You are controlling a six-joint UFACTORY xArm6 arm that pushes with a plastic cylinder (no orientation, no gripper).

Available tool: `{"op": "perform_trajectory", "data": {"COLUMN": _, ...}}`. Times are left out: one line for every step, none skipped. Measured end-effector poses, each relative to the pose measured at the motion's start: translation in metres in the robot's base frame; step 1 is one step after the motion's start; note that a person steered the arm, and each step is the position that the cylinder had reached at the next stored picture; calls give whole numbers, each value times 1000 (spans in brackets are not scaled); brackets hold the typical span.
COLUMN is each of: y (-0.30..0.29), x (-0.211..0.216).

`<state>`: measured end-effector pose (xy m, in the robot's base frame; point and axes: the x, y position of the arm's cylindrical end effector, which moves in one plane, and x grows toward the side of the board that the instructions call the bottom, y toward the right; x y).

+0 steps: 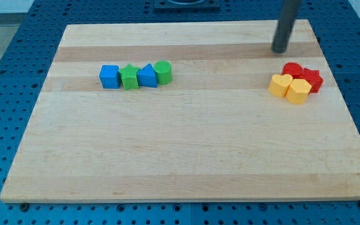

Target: Move the yellow hexagon to the bottom center

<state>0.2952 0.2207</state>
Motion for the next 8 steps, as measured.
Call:
{"op": "perform_trajectory", "data": {"y": 66, "x": 3}}
{"op": "perform_trajectory", "data": {"y": 109, "x": 21}}
{"op": "perform_trajectory", "data": {"y": 115, "x": 49}}
{"op": "perform_trajectory", "data": {"y": 115, "x": 58}}
{"op": "perform_trajectory", "data": {"y": 115, "x": 58}}
{"op": "perform_trajectory", "data": {"y": 115, "x": 64}}
{"op": "perform_trajectory", "data": {"y": 111, "x": 76}}
{"op": "perform_trajectory", "data": {"y": 99, "x": 92}}
